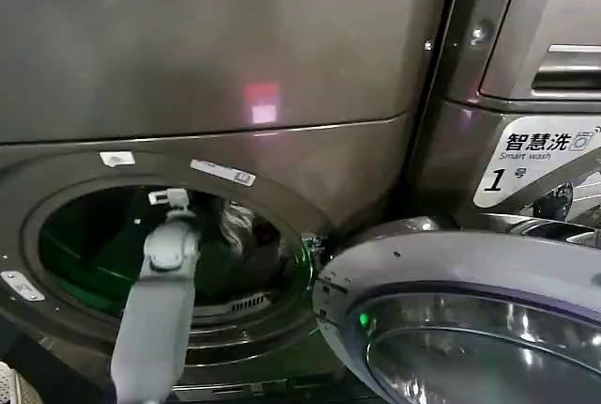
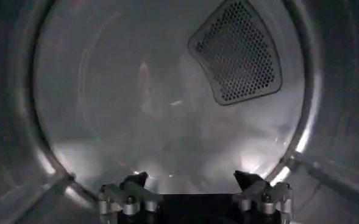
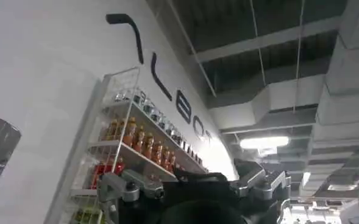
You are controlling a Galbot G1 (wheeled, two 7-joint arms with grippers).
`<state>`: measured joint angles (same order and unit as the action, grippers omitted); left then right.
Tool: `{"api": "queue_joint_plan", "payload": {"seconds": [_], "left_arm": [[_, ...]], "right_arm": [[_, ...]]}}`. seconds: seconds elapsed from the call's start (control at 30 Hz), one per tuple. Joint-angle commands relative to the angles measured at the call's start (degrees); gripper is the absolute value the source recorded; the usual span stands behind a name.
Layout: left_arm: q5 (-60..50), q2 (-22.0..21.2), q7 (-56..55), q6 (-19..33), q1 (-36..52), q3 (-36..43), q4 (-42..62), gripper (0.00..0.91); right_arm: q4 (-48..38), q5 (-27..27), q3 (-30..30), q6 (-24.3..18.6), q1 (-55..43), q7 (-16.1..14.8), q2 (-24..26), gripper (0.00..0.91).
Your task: Grasp the clothes from the dryer.
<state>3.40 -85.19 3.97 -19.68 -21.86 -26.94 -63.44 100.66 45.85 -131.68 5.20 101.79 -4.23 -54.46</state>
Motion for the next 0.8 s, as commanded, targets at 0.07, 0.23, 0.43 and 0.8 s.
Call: {"api": "queue_joint_plan", "payload": {"seconds": [0.07, 0.23, 0.43, 0.8], "left_arm": [[-1.49, -1.09, 0.72, 3.30, 9.06, -0.31, 15.89, 0.907], [-3.57, -1.42, 4.88, 5.62, 13.35, -0.19, 25.60, 0.907], [-6.27, 0.20, 18.75, 6.05, 19.42, 3.66, 33.17, 0.907], [-7.32, 2.31, 37.58, 18.47, 26.53, 16.20, 41.80, 0.907]], "right_arm": [[-0.04, -0.05, 0.33, -0.03, -0.34, -0.03, -0.09, 0.907], [-0.45, -0.12, 0.44, -0.08, -0.63, -0.14, -0.15, 0.907], [-0.27, -0.11, 0.64, -0.07, -0.51, -0.27, -0.09, 0.907], [-0.45, -0.08, 0.84, -0.19, -0.58, -0.47, 0.14, 0.907]]}}
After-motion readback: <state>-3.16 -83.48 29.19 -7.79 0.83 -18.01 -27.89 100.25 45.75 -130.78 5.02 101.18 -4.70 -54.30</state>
